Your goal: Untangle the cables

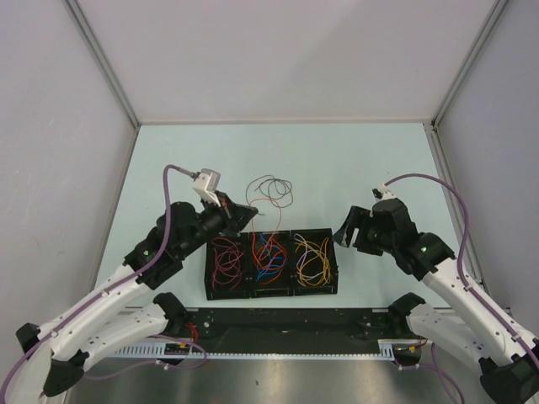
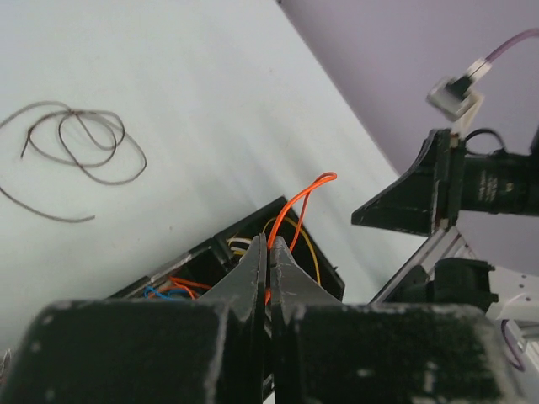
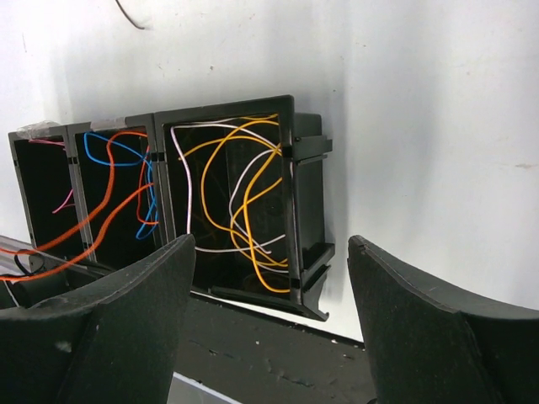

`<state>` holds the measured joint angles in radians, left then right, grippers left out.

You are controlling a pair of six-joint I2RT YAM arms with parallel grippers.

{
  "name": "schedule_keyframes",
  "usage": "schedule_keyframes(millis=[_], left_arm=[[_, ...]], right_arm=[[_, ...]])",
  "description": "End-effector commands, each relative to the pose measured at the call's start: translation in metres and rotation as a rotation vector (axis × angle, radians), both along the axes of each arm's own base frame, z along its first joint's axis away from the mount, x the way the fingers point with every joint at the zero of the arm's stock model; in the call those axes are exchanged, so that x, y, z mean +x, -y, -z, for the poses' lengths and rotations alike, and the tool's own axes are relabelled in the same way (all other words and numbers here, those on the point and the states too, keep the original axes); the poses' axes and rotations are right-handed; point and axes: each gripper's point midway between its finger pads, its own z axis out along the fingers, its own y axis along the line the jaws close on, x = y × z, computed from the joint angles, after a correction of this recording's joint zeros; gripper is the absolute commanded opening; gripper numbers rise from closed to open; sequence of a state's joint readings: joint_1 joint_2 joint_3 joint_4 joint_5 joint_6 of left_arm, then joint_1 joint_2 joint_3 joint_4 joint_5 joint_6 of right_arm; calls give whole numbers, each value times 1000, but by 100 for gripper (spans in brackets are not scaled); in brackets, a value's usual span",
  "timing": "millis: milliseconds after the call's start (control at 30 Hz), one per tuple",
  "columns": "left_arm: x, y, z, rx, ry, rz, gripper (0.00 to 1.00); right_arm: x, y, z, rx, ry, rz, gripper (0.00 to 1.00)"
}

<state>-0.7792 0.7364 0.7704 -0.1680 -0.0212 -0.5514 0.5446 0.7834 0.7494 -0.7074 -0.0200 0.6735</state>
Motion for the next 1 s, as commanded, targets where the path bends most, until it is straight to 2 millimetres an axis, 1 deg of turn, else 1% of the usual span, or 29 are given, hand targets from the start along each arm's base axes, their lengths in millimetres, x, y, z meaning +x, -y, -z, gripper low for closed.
schedule_keyframes(millis=[0, 133, 200, 333, 400, 467, 500, 600, 667, 867, 967], left_arm=[[-5, 10, 25, 10, -60, 29, 0], [-4, 21, 48, 24, -109, 41, 0], [2, 22, 62, 37, -153, 8, 0], [7, 24, 84, 60, -214, -24, 0], [7, 26, 92, 66, -239, -26, 0], [5, 26, 102, 77, -267, -31, 0], [3, 23, 111, 95, -286, -44, 0], [1, 16, 126, 113, -326, -75, 0], [-2, 11, 135, 118, -346, -92, 0], [-6, 14, 151, 138, -380, -87, 0], [-7, 14, 163, 159, -401, -94, 0]], right_arm=[[6, -9, -5, 27, 25, 5, 77], [6, -16, -3, 31, 18, -9, 77], [6, -18, -2, 31, 15, -14, 77], [6, -19, -1, 29, 12, -16, 77], [9, -15, 0, 10, 20, 4, 77], [9, -15, 1, 6, 17, 4, 77], [9, -15, 2, 3, 13, 4, 77], [10, -15, 3, 1, 11, 4, 77], [12, -17, 4, 5, 10, 0, 77], [13, -22, 3, 14, 15, -11, 77], [12, -22, 3, 14, 14, -13, 77]])
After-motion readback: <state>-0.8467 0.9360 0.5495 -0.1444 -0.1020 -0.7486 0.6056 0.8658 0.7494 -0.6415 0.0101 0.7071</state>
